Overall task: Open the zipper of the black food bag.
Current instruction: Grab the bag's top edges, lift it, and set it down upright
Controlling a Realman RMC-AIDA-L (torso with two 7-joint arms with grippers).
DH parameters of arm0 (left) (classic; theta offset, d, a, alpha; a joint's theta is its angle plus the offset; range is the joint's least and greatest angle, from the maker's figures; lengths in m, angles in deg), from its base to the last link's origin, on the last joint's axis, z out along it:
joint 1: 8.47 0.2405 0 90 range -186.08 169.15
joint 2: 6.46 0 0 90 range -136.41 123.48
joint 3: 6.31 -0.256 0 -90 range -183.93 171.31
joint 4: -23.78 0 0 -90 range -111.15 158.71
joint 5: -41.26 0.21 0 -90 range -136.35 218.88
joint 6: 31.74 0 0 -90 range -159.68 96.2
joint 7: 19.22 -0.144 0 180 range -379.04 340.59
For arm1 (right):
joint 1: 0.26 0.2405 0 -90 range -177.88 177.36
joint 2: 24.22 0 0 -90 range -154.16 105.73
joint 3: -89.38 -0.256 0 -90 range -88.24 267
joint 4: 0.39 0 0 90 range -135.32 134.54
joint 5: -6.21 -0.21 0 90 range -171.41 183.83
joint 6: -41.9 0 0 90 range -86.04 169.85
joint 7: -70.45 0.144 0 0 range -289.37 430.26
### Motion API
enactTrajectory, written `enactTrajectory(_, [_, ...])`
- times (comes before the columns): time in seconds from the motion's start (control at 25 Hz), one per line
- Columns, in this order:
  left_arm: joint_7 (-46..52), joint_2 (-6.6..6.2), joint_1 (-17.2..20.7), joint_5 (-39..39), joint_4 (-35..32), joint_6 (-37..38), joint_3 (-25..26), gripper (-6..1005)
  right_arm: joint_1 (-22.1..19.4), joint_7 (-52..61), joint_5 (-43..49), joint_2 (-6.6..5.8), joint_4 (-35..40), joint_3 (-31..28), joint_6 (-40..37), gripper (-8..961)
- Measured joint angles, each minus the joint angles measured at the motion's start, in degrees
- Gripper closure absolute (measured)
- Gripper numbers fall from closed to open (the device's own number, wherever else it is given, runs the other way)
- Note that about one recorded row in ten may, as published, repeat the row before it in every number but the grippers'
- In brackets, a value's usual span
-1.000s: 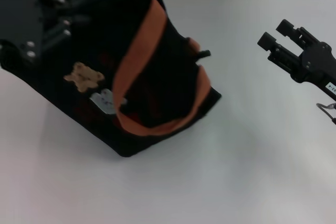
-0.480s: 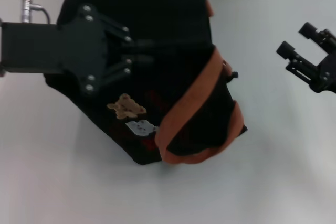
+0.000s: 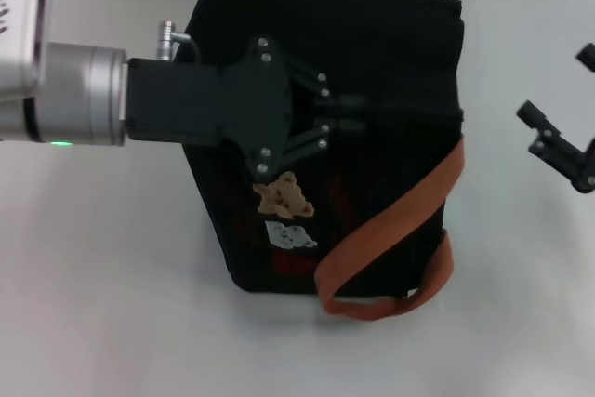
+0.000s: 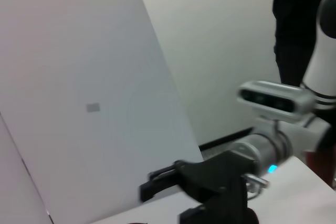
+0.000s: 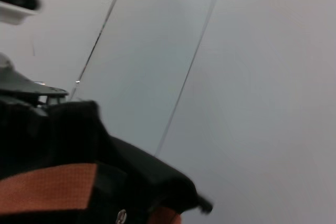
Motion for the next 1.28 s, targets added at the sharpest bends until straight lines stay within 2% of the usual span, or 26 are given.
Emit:
enactTrajectory(0.04, [-0.11, 0.0, -0.42, -0.27, 1.18, -0.68, -0.31, 893, -1.26, -9.12, -0.06, 0.0, -2.41, -1.94, -2.02, 287])
enactTrajectory(0.08, [-0.2, 0.0, -0.72, -0.4, 1.98, -0.98, -0.38, 893, -1.26, -9.12, -0.06, 0.0, -2.41, -1.94, -2.02, 288])
enactTrajectory(0.24, [-0.56, 0.0, -1.97, -1.33, 5.42, -1.43, -0.64, 893, -3.4, -26.87, -0.09, 0.04, -9.44, -6.3, -3.49, 290])
enactTrajectory(0.52, [-0.98, -0.01, -2.01, -2.88, 6.53, -1.76, -1.64, 894, -3.88, -51.28, -0.08, 0.17, -20.73, -7.04, -1.91, 292])
enactTrajectory(0.68, [-0.99, 0.0, -1.87, -3.15, 6.8, -2.3, -1.74, 894, -3.41, -54.38, 0.37, 0.19, -22.72, -6.49, -1.5, 294])
enactTrajectory(0.96, [-1.05, -0.03, -1.9, -3.21, 8.47, -3.33, -1.35, 894, -1.43, -54.11, 0.61, 0.13, -23.93, -6.37, 4.97, 297])
enactTrajectory(1.28, [-1.31, 0.02, -2.02, -3.75, 8.89, -3.52, -1.49, 894, 0.03, -54.37, 3.91, 0.15, -23.81, -6.2, 5.98, 300])
